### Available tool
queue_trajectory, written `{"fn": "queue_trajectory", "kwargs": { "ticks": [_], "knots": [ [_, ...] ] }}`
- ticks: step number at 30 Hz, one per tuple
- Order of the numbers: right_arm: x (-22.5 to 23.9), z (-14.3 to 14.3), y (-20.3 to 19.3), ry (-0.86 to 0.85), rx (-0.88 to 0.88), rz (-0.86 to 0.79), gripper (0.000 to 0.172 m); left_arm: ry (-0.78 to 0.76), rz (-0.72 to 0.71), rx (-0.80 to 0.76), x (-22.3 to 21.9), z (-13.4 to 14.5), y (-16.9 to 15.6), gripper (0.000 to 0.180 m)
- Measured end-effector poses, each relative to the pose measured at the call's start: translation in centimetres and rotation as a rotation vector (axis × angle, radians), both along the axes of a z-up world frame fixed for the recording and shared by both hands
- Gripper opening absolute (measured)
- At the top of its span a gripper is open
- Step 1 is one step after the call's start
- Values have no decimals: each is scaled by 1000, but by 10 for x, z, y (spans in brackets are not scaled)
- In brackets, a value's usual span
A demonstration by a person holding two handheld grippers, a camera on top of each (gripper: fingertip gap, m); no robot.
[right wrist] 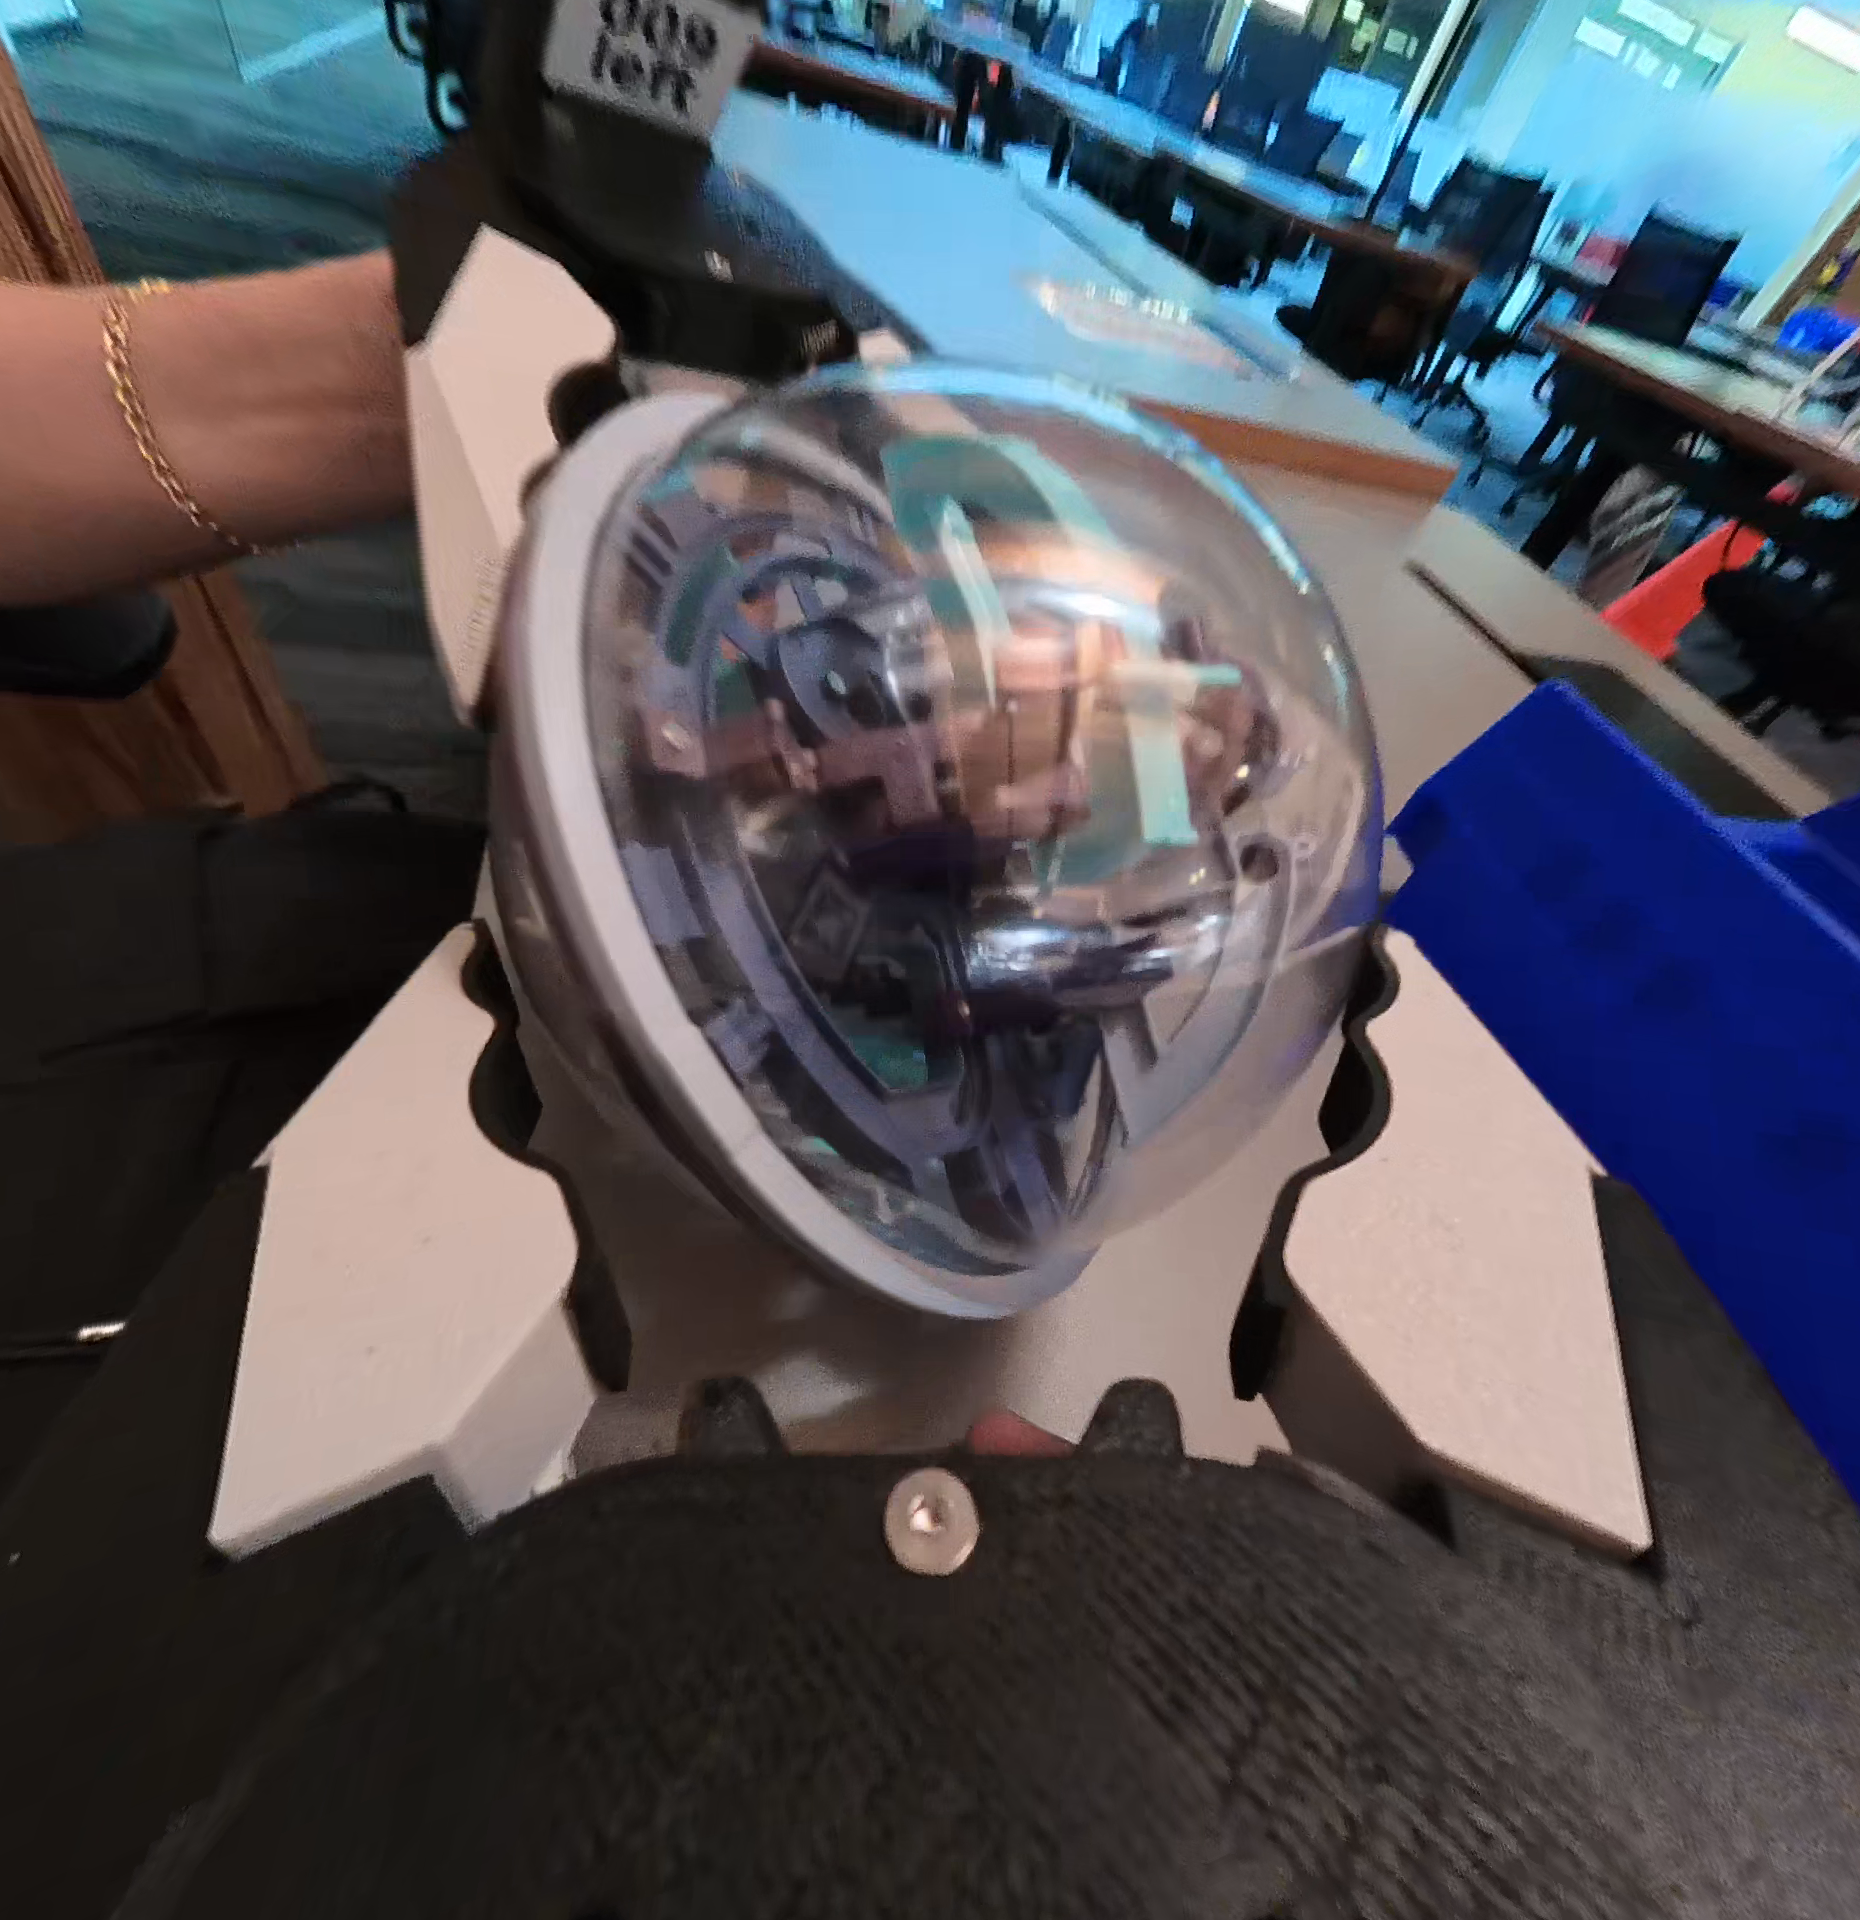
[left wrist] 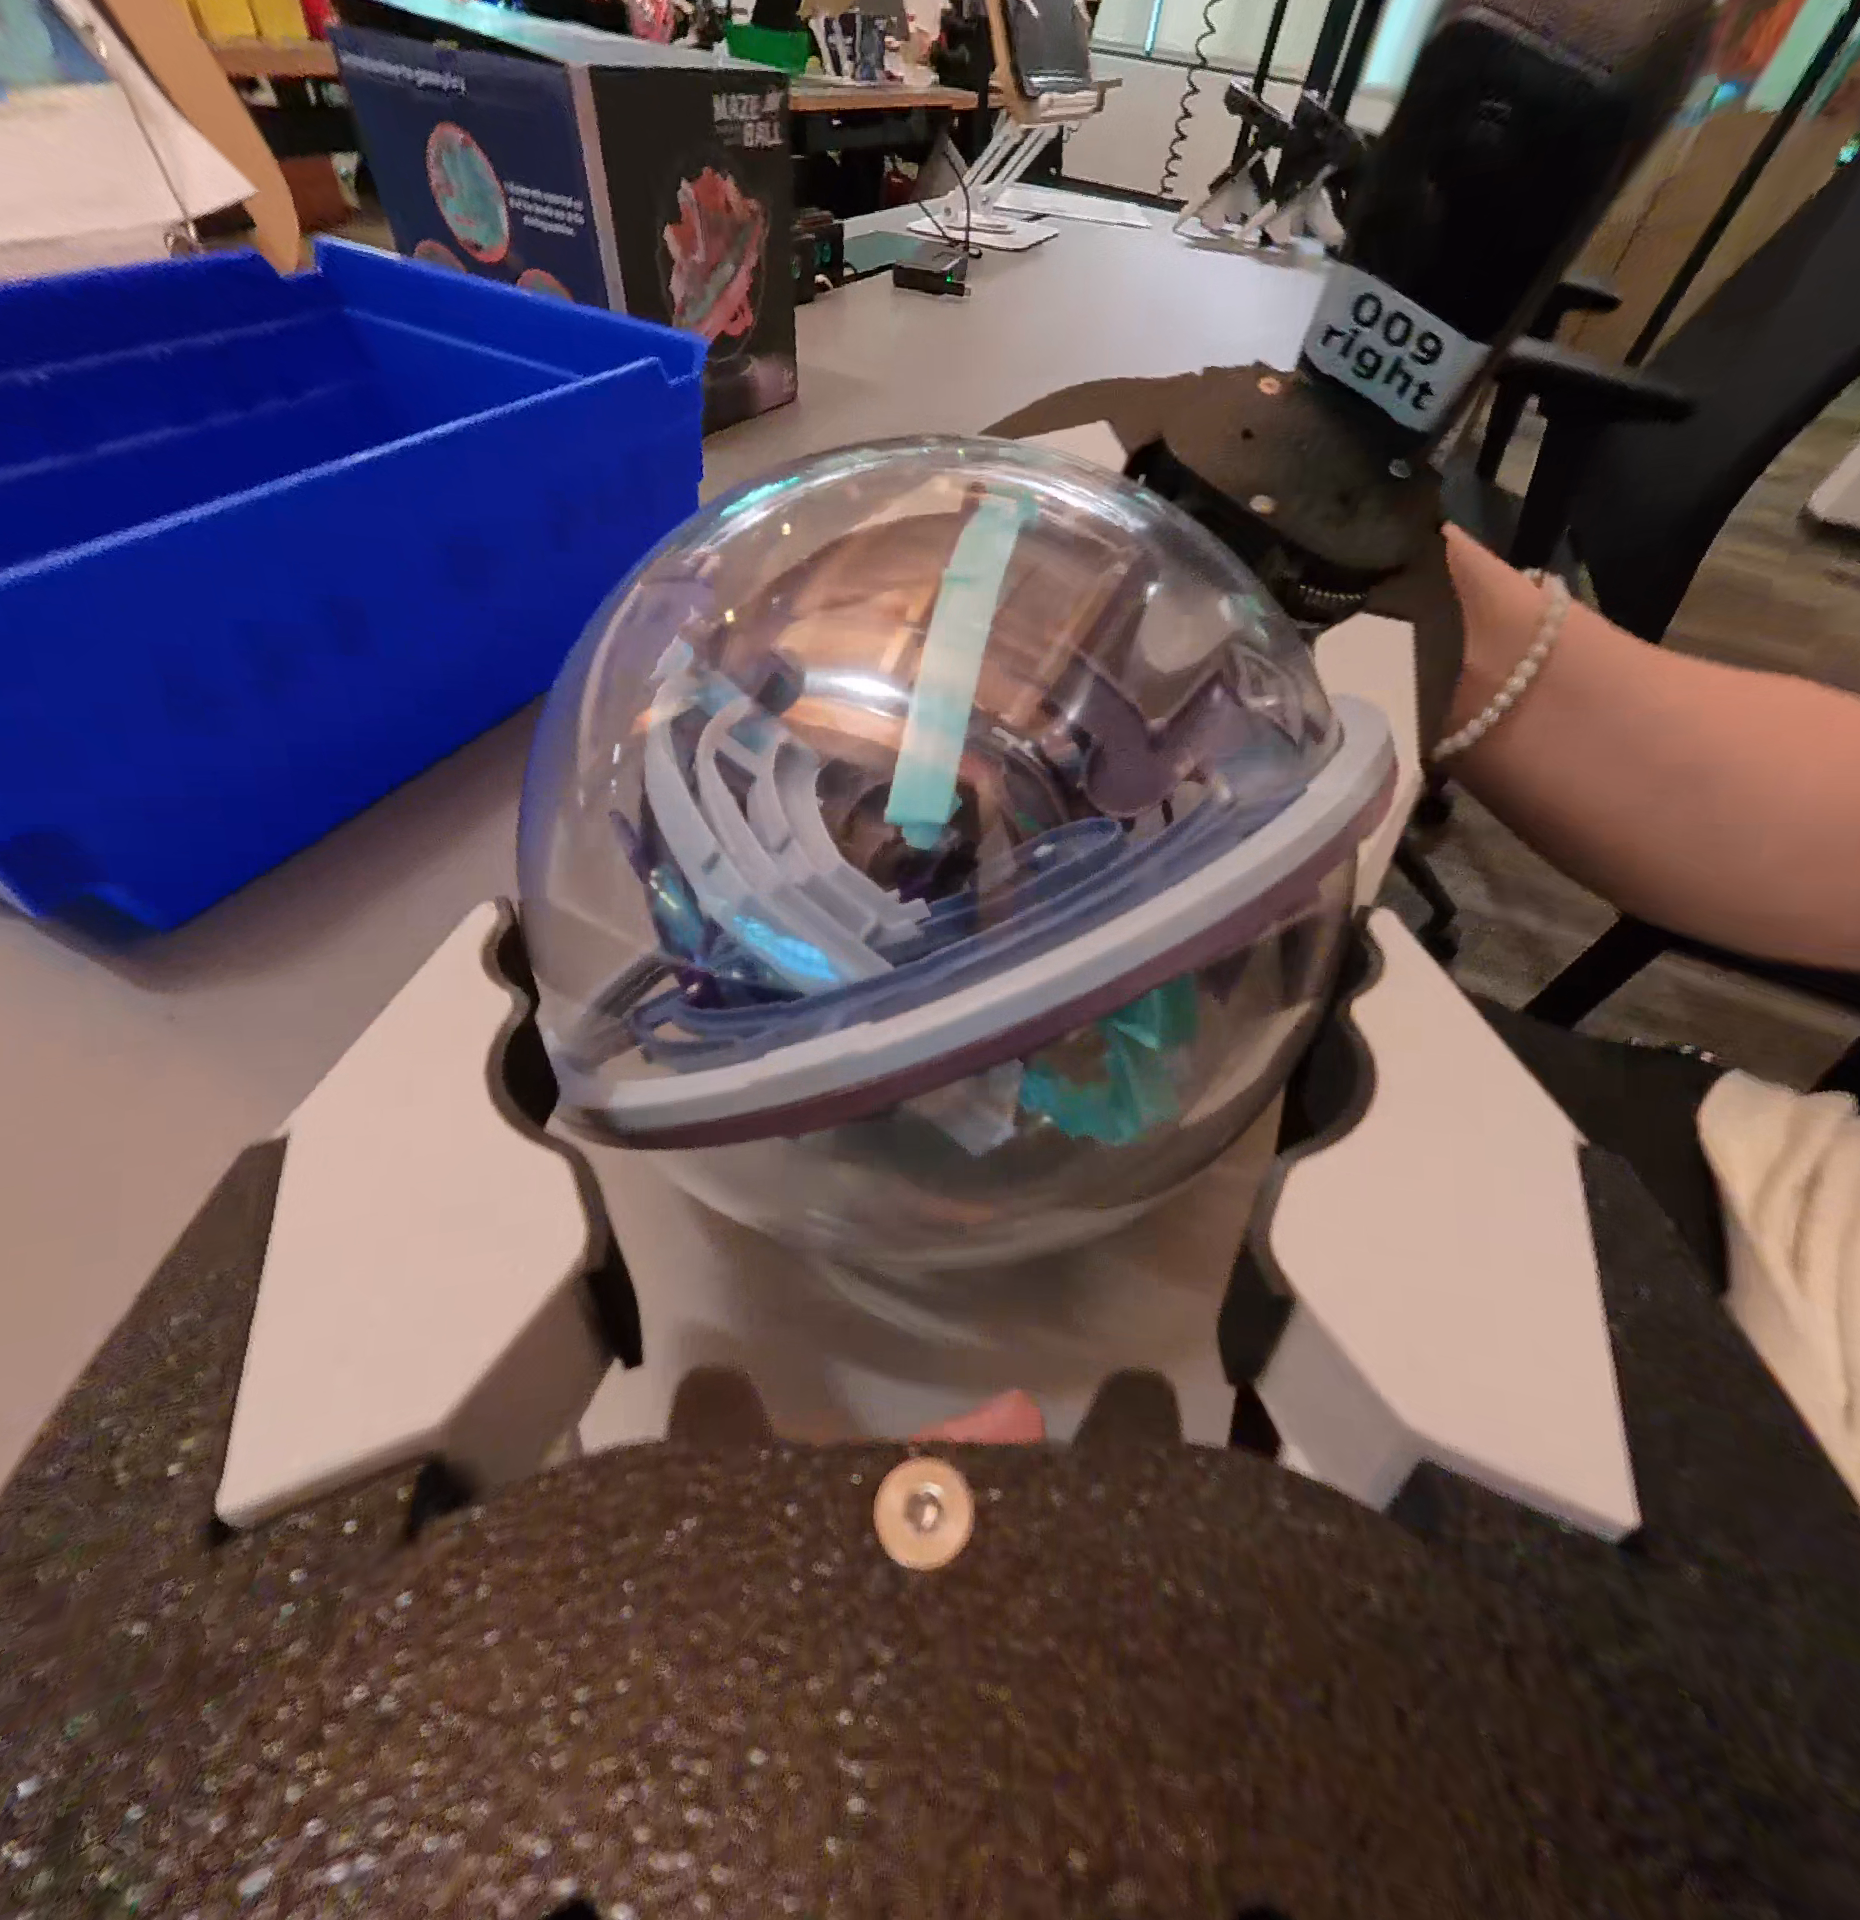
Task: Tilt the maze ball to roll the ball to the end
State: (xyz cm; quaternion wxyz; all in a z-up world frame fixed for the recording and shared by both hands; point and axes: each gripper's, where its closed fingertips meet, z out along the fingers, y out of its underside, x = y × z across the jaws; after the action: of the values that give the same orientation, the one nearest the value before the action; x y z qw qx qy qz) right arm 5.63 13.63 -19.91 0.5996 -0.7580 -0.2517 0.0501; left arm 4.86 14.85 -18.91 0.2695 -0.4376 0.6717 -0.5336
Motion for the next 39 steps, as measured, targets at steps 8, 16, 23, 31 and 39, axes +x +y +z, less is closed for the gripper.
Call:
{"fn": "queue_trajectory", "kwargs": {
  "ticks": [8,16,23,31,39],
  "knots": [
    [4,3,-3,82,-15,2,151,56,4,3,0,-6,-7,148],
    [8,-5,-10,186,-64,37,150,-60,-40,148,0,-6,-11,145],
    [8,-4,-10,195,-47,50,150,-76,-30,196,0,-8,-9,141],
    [8,-6,-14,138,-45,70,150,-94,-57,280,-4,-10,-10,138],
    [6,-5,-19,113,-36,96,150,-101,-96,258,-10,-9,-12,131]
  ]
}}
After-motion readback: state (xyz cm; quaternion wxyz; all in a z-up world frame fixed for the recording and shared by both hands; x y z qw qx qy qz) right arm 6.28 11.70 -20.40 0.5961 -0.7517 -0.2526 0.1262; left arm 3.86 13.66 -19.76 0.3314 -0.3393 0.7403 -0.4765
